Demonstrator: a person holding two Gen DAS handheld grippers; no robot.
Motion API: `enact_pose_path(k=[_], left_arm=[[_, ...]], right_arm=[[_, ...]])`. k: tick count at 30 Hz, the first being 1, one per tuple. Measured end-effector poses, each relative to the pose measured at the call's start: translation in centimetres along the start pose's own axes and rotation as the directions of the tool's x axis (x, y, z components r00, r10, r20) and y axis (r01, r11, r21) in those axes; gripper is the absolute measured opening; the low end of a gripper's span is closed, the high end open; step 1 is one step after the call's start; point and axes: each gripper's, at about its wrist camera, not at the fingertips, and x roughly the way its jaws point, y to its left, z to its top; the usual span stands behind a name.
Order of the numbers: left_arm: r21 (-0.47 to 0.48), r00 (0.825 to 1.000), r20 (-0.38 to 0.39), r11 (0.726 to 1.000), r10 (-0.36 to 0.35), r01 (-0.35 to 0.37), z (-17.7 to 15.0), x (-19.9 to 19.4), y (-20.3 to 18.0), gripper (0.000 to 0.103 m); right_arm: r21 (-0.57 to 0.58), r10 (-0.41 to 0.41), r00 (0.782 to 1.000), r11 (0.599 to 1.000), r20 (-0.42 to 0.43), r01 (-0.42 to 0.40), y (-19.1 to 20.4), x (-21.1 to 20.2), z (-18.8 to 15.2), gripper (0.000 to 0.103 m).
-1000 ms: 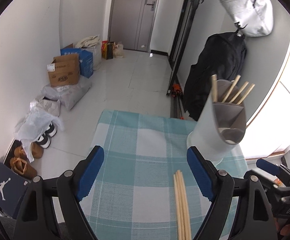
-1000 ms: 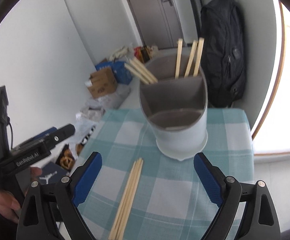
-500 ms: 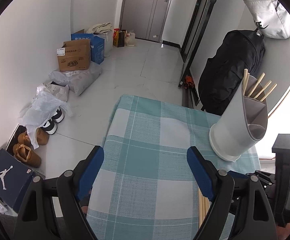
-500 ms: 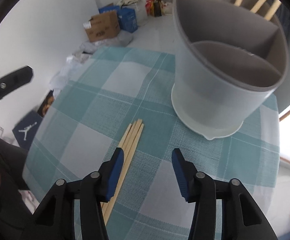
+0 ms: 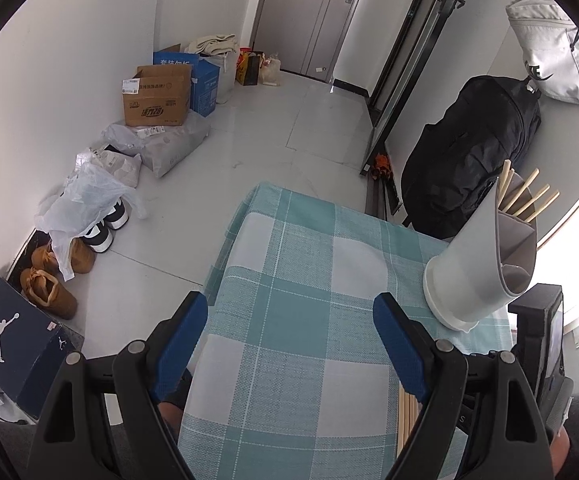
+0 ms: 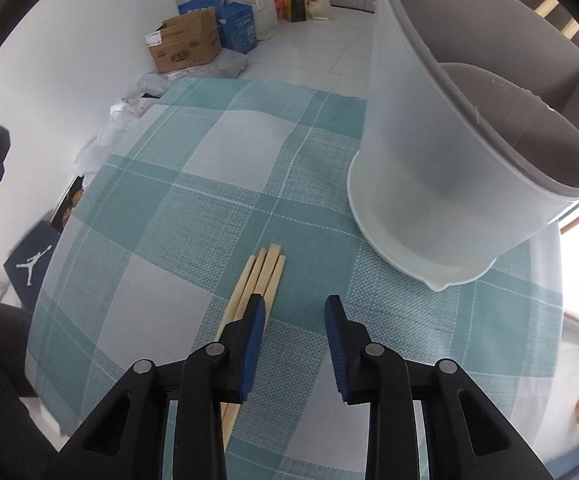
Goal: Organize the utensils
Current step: 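Close the right gripper on a wooden stick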
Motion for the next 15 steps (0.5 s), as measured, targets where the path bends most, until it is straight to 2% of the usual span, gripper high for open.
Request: enact_pose_path(k=[6,10,15], left_arm=[[-0.030,1.000,-0.022,1.000,-0.005,0.004,0.2,0.3,0.9,0.082],[-0.066,0.999,-0.031,0.998,0.021,-0.023,0.4,0.5,2.1,0.082],[-0.129,0.998,-0.053,0.991,0.024,-0.030,0.5,0.7,3.4,0.082]], right_arm=[[-0.002,0.016,0.999,1.000,-0.033,-0.016,0.1,0.4,0.9,0.029],[-0.051,-0.034,0.999,0.998,-0.036,0.032,1.0,0.8,1.4,0.031],[-0.037,-0.037,0.999,0.999,-0.028,0.036,0.8,0.9,2.0,0.026]])
